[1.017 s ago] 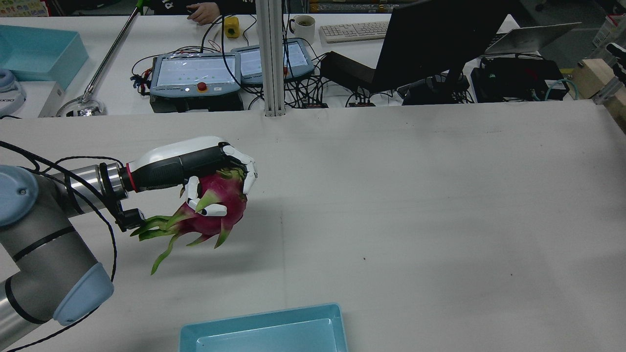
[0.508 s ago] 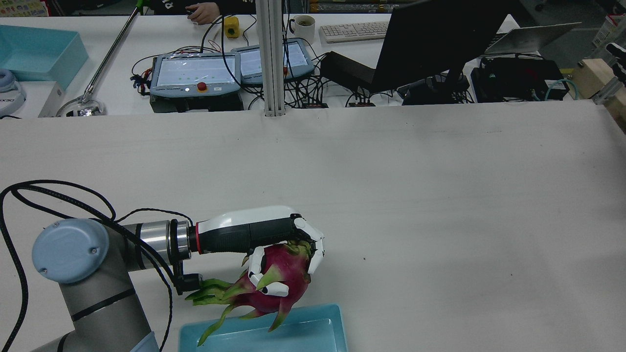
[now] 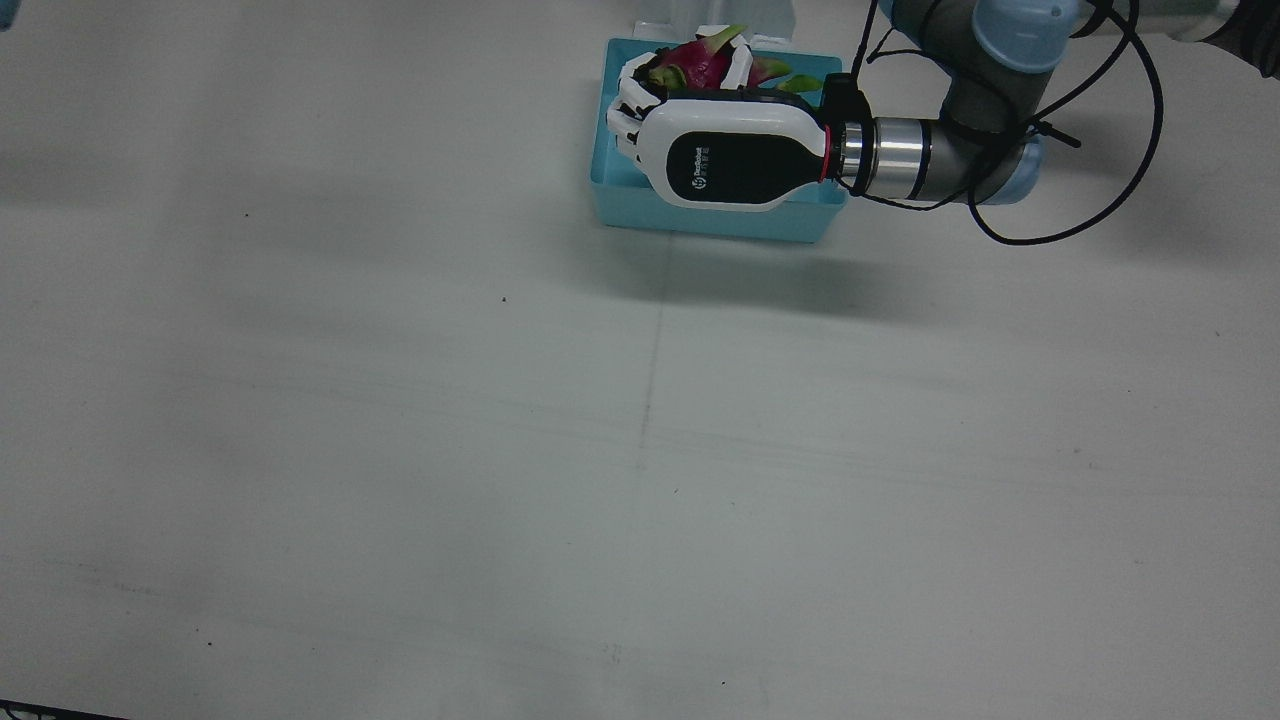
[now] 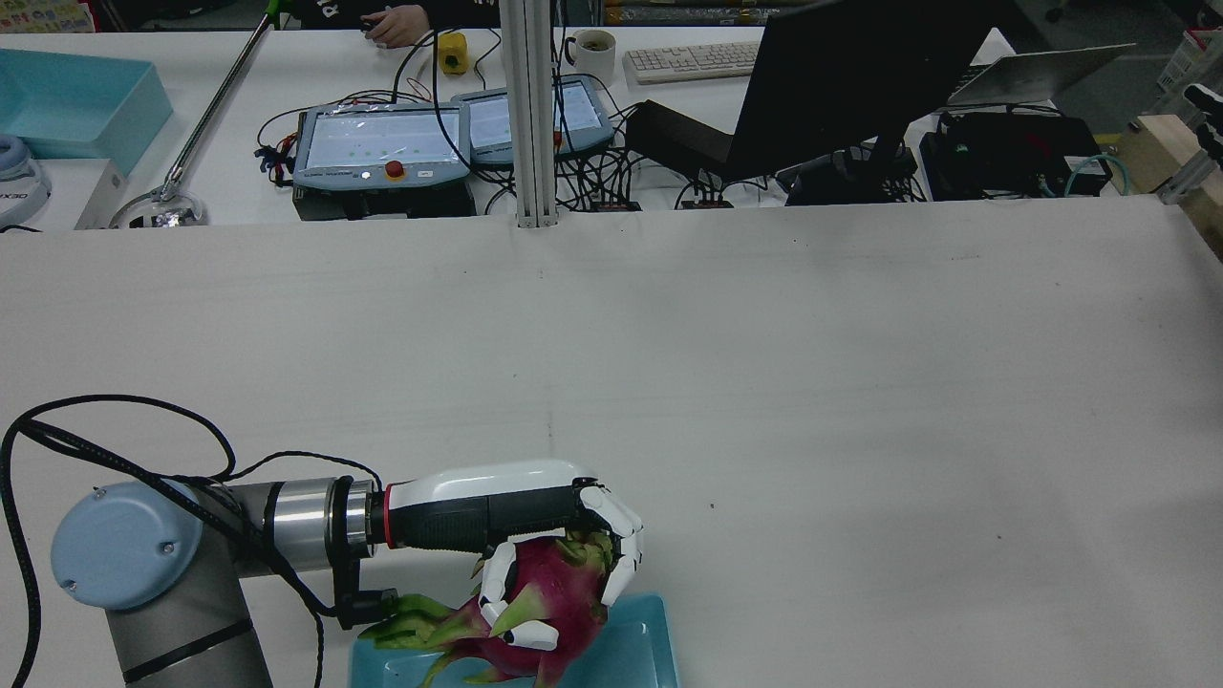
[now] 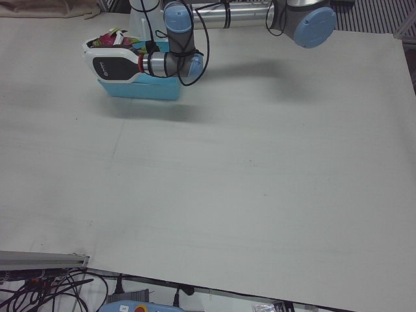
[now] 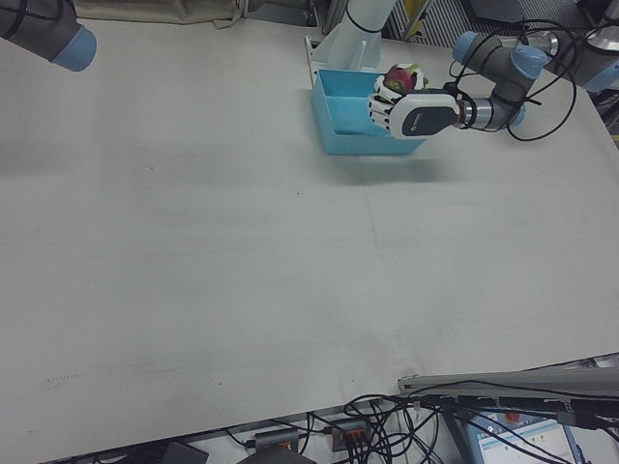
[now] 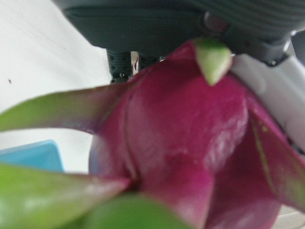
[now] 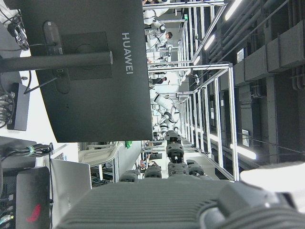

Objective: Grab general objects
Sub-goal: 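Carry the dragon fruit with the left hand over the blue tray, then lower the dragon fruit into the tray and open the left hand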

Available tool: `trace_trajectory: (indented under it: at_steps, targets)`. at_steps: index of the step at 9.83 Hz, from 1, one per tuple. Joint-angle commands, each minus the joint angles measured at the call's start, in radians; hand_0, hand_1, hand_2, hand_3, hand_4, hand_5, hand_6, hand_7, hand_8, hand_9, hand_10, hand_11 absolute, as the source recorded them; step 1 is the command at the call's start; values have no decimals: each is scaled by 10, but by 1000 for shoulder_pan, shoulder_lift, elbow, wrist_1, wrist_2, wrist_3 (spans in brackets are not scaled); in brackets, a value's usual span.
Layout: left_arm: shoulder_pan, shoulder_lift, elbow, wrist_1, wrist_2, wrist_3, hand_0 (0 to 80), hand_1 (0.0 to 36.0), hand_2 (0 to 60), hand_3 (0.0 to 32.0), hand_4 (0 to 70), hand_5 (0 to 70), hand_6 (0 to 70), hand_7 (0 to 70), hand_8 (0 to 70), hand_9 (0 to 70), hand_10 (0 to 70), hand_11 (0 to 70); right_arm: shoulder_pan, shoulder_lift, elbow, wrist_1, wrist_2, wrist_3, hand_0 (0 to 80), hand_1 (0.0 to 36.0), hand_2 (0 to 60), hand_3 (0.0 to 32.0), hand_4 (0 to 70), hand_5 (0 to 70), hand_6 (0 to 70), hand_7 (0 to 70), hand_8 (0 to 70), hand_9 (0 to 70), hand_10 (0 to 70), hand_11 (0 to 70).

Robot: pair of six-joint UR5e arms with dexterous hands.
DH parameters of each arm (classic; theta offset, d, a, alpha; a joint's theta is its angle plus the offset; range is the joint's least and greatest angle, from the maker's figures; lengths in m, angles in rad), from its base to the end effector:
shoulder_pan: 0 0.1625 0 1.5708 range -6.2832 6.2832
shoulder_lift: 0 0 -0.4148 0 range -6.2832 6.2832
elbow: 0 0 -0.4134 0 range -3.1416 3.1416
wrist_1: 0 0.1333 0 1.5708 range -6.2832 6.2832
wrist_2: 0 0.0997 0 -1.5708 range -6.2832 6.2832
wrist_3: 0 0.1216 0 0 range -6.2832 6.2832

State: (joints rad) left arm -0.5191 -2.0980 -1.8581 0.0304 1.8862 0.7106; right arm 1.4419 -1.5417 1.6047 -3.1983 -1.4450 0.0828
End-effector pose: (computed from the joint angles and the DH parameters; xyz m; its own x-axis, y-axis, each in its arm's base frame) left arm 0.5123 -0.4028 0.2092 -0.6129 -0.4797 -0.6279 -0.2815 0.8750 -0.3938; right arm 0.0772 -0.5605 0.6500 -0.9965 0.0036 -0.0835 0.0835 0.0060 -0.9965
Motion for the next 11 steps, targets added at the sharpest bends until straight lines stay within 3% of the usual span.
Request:
trace_trajectory:
  at_steps: [1, 2, 3, 4, 6, 9, 11]
  targets:
    - [4, 123, -7, -134, 17, 4, 510, 95, 173, 0, 667, 700, 696, 700, 427, 537, 453, 639, 0, 0, 0, 0, 0, 0, 0, 0, 0, 0, 0, 0, 0, 0, 0, 0, 0, 0]
    - [5, 157, -7, -162, 19, 6, 553, 208, 185, 0, 357, 394, 320, 575, 88, 165, 133, 209, 0, 0, 1, 0, 0, 0, 0, 0, 0, 0, 0, 0, 0, 0, 0, 0, 0, 0]
    - [5, 168, -24, -165, 19, 6, 569, 244, 187, 0, 227, 294, 205, 413, 31, 70, 62, 112, 0, 0, 0, 0, 0, 0, 0, 0, 0, 0, 0, 0, 0, 0, 0, 0, 0, 0]
    - [5, 179, -45, -165, 19, 6, 577, 268, 212, 0, 183, 265, 146, 282, 19, 42, 22, 58, 0, 0, 1, 0, 0, 0, 0, 0, 0, 0, 0, 0, 0, 0, 0, 0, 0, 0]
    - [8, 191, -62, -168, 19, 7, 545, 253, 216, 0, 120, 211, 67, 154, 3, 16, 0, 3, 0, 0, 1, 0, 0, 0, 0, 0, 0, 0, 0, 0, 0, 0, 0, 0, 0, 0]
    - [37, 193, -72, -168, 19, 7, 515, 229, 190, 2, 23, 158, 12, 107, 0, 7, 0, 0, 0, 0, 1, 0, 0, 0, 0, 0, 0, 0, 0, 0, 0, 0, 0, 0, 0, 0]
    - [8, 194, -69, -155, 19, 6, 516, 234, 186, 106, 0, 138, 0, 92, 0, 4, 0, 0, 0, 0, 0, 0, 0, 0, 0, 0, 0, 0, 0, 0, 0, 0, 0, 0, 0, 0]
